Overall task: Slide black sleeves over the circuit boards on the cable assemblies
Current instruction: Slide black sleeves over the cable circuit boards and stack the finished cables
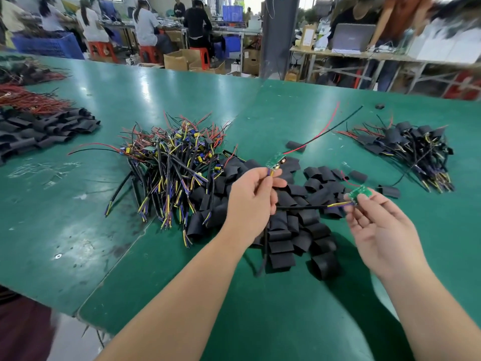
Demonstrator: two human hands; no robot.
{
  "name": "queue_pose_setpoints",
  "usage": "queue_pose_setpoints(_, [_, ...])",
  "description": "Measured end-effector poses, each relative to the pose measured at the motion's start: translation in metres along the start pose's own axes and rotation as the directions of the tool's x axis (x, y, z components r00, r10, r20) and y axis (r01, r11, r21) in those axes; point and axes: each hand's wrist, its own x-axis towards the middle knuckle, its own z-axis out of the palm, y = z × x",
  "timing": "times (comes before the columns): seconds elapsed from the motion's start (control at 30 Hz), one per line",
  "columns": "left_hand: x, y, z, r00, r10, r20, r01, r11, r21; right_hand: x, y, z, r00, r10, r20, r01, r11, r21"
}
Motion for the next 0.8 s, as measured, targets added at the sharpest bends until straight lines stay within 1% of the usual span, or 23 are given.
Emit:
queue_pose_setpoints(0.07, [0.002, 0.001, -0.004, 1.000, 0.019, 0.007, -0.019, 1.000, 0.022, 0.004, -0.006, -0.006, 1.000, 0.017, -0.010, -0.017, 0.999, 0.037])
queue_pose_setpoints(0.2, [0.005, 0.005, -0.013, 0.991, 0.136, 0.005, -0.136, 0.979, 0.155, 0.008, -0.009, -0.009, 0.999, 0.049, -0.003, -0.049, 0.998, 0.050])
queue_pose_setpoints(0.33, [0.001, 0.012, -0.011, 0.976, 0.215, 0.038, -0.218, 0.945, 0.244, 0.005, -0.005, -0.002, 0.996, 0.082, 0.039, -0.083, 0.996, 0.025])
queue_pose_setpoints(0.4, [-0.001, 0.013, -0.009, 0.961, 0.271, 0.060, -0.276, 0.912, 0.304, 0.000, 0.001, 0.004, 0.991, 0.082, 0.109, -0.080, 0.997, -0.021])
queue_pose_setpoints(0.43, [-0.003, 0.013, -0.008, 0.955, 0.288, 0.077, -0.297, 0.896, 0.331, -0.003, 0.004, 0.008, 0.984, 0.080, 0.162, -0.069, 0.995, -0.072])
queue_pose_setpoints(0.47, [-0.004, 0.013, -0.007, 0.949, 0.299, 0.097, -0.314, 0.883, 0.348, -0.006, 0.007, 0.012, 0.976, 0.077, 0.204, -0.041, 0.983, -0.177])
queue_pose_setpoints(0.5, [-0.005, 0.012, -0.006, 0.943, 0.311, 0.120, -0.333, 0.872, 0.358, -0.008, 0.010, 0.016, 0.973, 0.064, 0.222, 0.012, 0.945, -0.326])
queue_pose_setpoints(0.53, [-0.007, 0.012, -0.006, 0.935, 0.322, 0.149, -0.355, 0.860, 0.366, -0.010, 0.011, 0.019, 0.973, 0.039, 0.229, 0.067, 0.897, -0.438])
queue_pose_setpoints(0.57, [-0.007, 0.010, -0.006, 0.925, 0.331, 0.186, -0.379, 0.843, 0.383, -0.011, 0.013, 0.022, 0.970, 0.016, 0.244, 0.105, 0.874, -0.474])
queue_pose_setpoints(0.6, [-0.008, 0.008, -0.007, 0.912, 0.338, 0.231, -0.406, 0.818, 0.406, -0.011, 0.014, 0.022, 0.964, 0.005, 0.267, 0.114, 0.896, -0.429])
queue_pose_setpoints(0.67, [-0.008, 0.005, -0.007, 0.887, 0.340, 0.314, -0.455, 0.760, 0.464, -0.013, 0.013, 0.026, 0.946, 0.044, 0.322, 0.024, 0.979, -0.203])
queue_pose_setpoints(0.7, [-0.008, 0.003, -0.007, 0.878, 0.336, 0.341, -0.471, 0.732, 0.492, -0.013, 0.012, 0.027, 0.939, 0.048, 0.339, -0.011, 0.994, -0.111])
queue_pose_setpoints(0.73, [-0.007, 0.002, -0.007, 0.870, 0.333, 0.362, -0.485, 0.704, 0.518, -0.014, 0.011, 0.027, 0.939, 0.036, 0.342, -0.009, 0.997, -0.081])
queue_pose_setpoints(0.8, [-0.006, 0.001, -0.009, 0.860, 0.319, 0.398, -0.505, 0.644, 0.575, -0.013, 0.010, 0.026, 0.951, -0.019, 0.308, 0.063, 0.989, -0.134])
